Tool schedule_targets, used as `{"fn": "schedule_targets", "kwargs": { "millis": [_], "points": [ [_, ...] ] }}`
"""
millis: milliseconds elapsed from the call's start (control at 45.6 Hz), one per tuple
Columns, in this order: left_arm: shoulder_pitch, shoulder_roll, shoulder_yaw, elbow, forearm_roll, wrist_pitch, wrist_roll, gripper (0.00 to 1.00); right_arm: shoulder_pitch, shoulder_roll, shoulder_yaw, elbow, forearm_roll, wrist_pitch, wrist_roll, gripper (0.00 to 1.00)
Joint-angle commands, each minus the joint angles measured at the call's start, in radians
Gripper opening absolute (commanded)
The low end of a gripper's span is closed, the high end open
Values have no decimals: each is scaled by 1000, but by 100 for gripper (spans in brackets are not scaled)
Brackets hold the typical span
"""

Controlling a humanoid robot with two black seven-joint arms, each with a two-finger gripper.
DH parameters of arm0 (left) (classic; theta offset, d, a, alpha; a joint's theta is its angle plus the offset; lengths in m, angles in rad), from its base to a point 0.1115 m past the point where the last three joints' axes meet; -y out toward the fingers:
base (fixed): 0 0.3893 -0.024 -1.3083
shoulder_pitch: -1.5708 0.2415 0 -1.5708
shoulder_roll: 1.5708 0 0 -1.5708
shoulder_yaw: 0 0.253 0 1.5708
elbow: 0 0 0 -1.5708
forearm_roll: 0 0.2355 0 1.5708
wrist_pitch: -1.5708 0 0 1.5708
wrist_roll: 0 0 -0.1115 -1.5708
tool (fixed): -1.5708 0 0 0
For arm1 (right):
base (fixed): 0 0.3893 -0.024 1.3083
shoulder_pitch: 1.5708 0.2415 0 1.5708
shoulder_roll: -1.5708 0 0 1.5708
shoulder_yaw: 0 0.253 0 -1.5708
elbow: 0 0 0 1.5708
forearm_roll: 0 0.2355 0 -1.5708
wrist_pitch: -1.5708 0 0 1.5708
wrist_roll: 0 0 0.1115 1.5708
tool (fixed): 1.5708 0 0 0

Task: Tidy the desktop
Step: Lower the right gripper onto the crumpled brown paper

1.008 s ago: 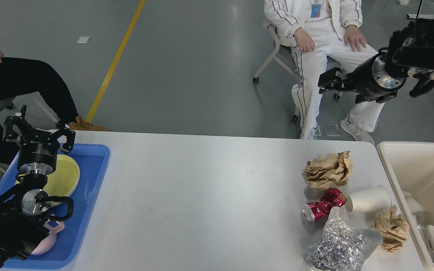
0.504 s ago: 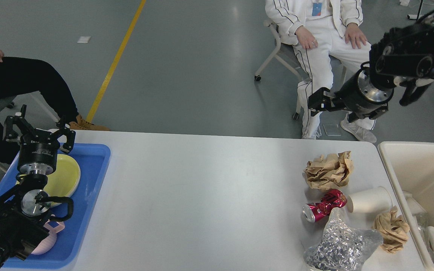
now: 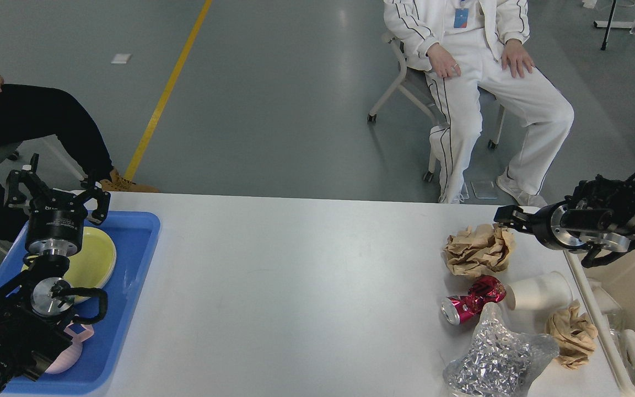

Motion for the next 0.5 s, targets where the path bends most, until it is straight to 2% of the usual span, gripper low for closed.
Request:
{"fn": "schedule_targets", "kwargs": {
  "millis": [0, 263, 307, 351, 482],
  "points": [
    [0, 0, 0, 0, 0, 0, 0, 96, -92, 1, 85, -88, 16, -19, 0, 100],
    [0, 0, 0, 0, 0, 0, 0, 96, -196, 13, 142, -204, 38, -19, 0, 100],
    [0, 0, 0, 0, 0, 0, 0, 96, -201, 13, 151, -205, 36, -27, 2, 98],
    [0, 0, 0, 0, 1, 0, 0, 96, -221, 13, 172, -205, 38, -48, 2, 91],
    [0, 0, 0, 0, 0, 0, 0, 96, -236, 12, 227, -207, 36, -88, 2, 91]
  ]
}}
